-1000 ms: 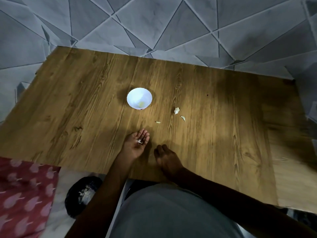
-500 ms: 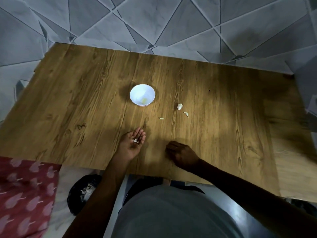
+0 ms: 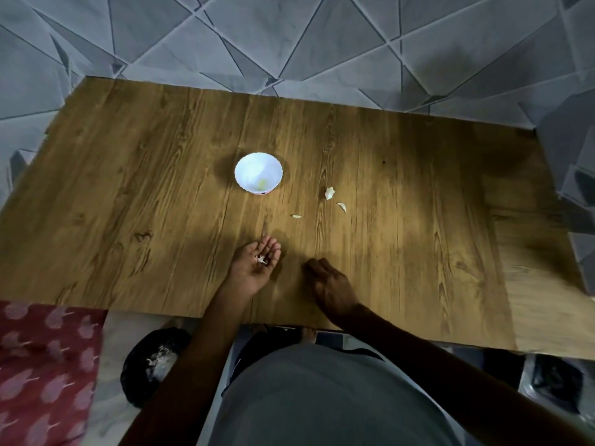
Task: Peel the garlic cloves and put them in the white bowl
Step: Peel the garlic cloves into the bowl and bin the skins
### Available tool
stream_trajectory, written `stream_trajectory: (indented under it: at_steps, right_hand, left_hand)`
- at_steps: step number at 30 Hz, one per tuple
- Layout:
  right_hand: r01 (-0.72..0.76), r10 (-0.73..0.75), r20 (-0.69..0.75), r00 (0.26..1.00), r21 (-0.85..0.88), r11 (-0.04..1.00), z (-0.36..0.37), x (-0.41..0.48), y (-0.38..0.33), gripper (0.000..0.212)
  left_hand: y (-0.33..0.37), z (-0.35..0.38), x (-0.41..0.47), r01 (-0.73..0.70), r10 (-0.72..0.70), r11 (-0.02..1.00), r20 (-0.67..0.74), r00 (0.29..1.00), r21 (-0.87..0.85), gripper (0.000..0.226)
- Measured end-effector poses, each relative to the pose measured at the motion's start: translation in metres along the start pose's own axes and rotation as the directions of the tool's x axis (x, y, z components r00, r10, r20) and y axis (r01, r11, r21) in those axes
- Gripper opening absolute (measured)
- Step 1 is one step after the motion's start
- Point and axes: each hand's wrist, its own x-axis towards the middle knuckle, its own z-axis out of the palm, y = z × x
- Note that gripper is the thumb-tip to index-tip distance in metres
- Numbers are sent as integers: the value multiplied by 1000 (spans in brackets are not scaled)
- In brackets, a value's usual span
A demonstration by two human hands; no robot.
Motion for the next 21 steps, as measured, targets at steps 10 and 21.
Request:
stream_trajectory:
  at_steps: [10, 21]
  right_hand:
    - [-343, 419, -43, 907, 500, 795, -17, 7, 24, 21]
    - [-290, 282, 69, 957, 199, 936, -6, 13, 6, 27]
  left_hand:
    - [-9, 2, -6, -13, 13, 1000, -12, 1000, -6, 34]
    - [-18, -2, -6, -28, 28, 1000, 16, 999, -15, 34]
